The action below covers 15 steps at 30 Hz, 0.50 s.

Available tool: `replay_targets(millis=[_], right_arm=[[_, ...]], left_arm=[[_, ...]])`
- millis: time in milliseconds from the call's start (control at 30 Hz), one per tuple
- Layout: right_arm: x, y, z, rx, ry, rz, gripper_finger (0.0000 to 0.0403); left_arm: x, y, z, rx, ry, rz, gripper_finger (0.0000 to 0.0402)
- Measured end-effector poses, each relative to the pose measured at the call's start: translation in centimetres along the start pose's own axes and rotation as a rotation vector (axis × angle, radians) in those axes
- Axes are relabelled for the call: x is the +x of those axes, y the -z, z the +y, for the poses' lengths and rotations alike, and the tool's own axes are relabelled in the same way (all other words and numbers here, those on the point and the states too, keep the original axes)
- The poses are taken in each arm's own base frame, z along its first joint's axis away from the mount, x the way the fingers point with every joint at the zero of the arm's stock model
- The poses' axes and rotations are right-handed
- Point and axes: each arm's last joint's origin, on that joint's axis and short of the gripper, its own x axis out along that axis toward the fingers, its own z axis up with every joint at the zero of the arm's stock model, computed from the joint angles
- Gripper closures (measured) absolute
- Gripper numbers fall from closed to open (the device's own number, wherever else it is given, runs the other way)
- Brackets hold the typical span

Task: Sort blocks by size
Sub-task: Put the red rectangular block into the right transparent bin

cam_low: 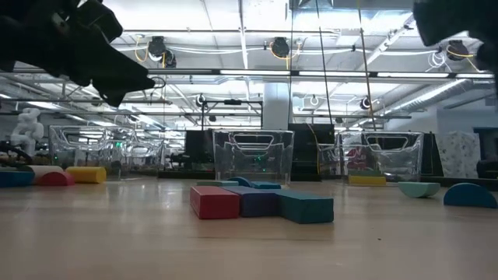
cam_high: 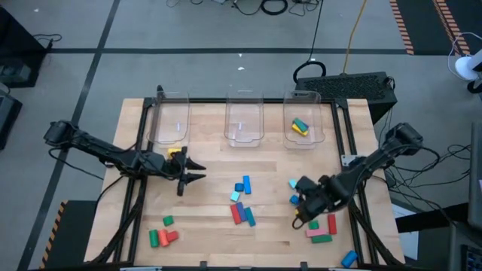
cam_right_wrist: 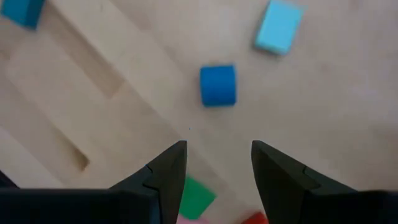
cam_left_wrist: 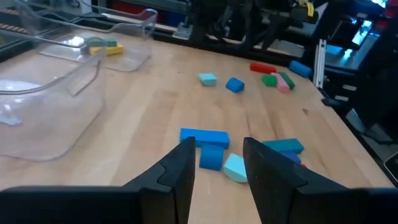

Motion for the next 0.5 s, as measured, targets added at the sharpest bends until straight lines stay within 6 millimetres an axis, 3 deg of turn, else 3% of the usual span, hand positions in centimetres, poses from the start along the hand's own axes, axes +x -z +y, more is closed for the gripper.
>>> replay_targets(millis=[233,500], right_arm=[[2.0,2.0,1.3,0.041,0.046,0.079,0.0236],[2.7,4.0,2.0,0.032,0.038,0.095,0.0236]], left_arm=[[1.1,0.8,-1.1,0.015,0.013,-0.002,0.0265],[2.6,1.4,-1.8,0.032,0.001,0.035,0.0265]])
